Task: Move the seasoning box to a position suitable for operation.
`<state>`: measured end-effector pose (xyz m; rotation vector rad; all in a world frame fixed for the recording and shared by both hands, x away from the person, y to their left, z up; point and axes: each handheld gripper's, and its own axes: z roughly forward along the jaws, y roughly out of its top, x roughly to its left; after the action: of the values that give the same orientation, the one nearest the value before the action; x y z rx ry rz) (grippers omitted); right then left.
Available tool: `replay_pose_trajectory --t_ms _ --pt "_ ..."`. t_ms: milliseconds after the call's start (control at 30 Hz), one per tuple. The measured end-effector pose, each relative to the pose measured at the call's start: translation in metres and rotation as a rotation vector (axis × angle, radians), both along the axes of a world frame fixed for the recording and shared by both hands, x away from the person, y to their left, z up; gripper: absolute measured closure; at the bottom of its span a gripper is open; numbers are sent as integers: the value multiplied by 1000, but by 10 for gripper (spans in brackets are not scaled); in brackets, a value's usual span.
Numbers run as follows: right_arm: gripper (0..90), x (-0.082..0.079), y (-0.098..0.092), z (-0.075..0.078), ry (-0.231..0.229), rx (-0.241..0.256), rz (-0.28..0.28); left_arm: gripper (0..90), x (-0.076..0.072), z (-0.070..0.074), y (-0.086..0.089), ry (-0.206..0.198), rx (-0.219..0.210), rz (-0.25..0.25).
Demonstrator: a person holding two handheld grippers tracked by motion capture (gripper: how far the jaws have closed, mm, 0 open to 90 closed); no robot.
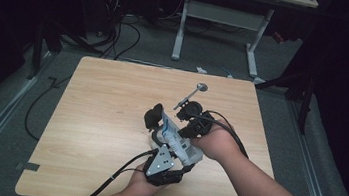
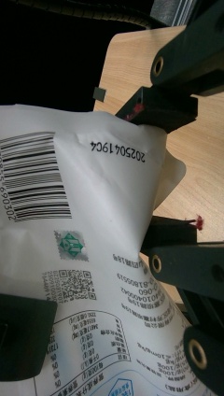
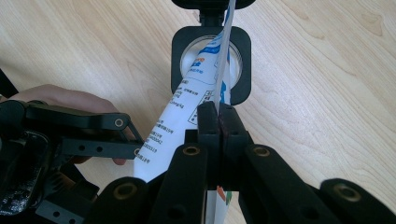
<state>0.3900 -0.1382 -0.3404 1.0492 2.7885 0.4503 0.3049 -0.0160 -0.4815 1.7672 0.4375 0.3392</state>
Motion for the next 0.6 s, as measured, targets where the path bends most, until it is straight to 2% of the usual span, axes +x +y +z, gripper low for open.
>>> replay_pose_trajectory --t_ms 600 --pt "898 1 0 0 2 3 -3 530 1 0 0 2 -2 -1"
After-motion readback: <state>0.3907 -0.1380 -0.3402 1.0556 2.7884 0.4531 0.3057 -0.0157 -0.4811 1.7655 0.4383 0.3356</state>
